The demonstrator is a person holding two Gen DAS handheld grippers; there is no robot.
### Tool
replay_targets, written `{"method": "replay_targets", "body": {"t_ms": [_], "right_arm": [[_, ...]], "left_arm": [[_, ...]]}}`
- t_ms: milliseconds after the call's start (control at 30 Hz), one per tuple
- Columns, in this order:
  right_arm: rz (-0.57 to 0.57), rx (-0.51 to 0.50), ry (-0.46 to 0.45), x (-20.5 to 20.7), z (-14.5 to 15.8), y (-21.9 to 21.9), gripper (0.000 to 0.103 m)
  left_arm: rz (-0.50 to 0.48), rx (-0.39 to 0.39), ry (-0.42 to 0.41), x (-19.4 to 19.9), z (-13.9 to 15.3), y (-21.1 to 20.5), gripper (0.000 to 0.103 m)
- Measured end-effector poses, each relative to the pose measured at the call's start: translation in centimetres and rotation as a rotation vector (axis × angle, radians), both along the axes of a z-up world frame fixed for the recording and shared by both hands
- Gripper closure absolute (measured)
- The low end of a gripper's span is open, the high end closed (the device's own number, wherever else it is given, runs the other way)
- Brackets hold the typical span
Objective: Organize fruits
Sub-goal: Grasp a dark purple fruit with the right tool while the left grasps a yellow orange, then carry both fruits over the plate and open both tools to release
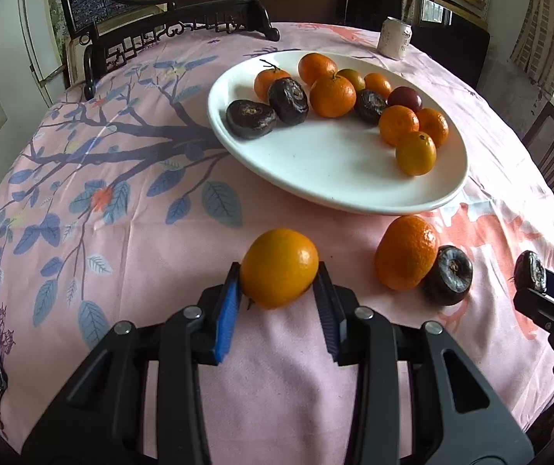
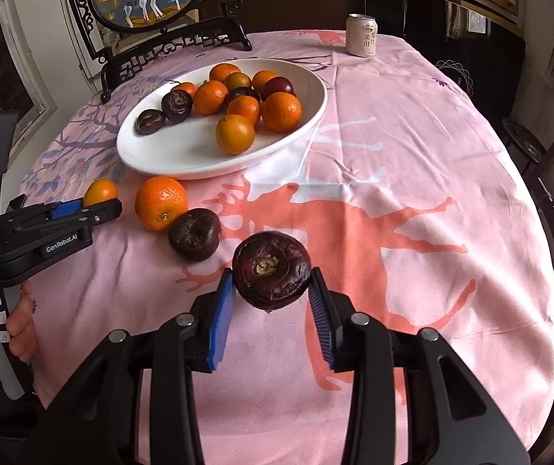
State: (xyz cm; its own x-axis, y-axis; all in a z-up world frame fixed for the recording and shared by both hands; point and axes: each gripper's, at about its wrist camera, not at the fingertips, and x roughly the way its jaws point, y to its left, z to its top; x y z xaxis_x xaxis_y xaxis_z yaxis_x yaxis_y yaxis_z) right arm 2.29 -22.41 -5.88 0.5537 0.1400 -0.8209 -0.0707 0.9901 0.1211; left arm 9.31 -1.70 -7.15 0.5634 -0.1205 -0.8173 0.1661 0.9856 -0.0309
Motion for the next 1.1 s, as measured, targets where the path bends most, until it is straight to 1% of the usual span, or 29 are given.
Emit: {"method": "replay_targets", "body": {"t_ms": [100,233,333,433,567,667,800,900,1100], "right_arm": [[0.006,0.001,0.002,0.0,0.0,0.3,0.064],[0.015,-0.002,0.004,0.2,0.2,0.7,0.064],[0.044,0.005,-0.003,0.7,1.0,1.2,0.064],[0.091,0.003,-0.034,2.0,2.5,2.1,0.064],[0.166,0.001,-0.074,5.2,4.5,3.8,0.064],[0.208,-0.01,-0.089,8.4,5.3,5.2,0.064],[0.225,-0.052,-0.05,12.5,4.4,6.3,0.064],[0.23,-0.075,-0.027,14.4,3.5,6.6,0.064],[0.238,-0.088,-0.004,16.2,2.3,6.8,0.064]], "left_arm": [[0.0,-0.022,-0.015,-0.8,1.0,0.4,0.066],[-0.024,-0.055,-0.03,-1.9,2.5,0.6,0.066],[-0.049,-0.07,-0.039,-2.1,4.1,0.5,0.065],[-0.066,-0.105,-0.031,-0.8,5.7,0.7,0.065],[-0.056,-0.093,-0.034,2.9,7.2,0.4,0.065],[-0.042,-0.079,-0.012,6.4,7.1,-0.2,0.065],[-0.018,-0.067,0.041,10.3,5.4,-0.8,0.065],[-0.022,-0.064,0.058,11.5,4.4,-1.4,0.065],[-0.031,-0.07,0.07,12.5,3.5,-1.7,0.065]]}}
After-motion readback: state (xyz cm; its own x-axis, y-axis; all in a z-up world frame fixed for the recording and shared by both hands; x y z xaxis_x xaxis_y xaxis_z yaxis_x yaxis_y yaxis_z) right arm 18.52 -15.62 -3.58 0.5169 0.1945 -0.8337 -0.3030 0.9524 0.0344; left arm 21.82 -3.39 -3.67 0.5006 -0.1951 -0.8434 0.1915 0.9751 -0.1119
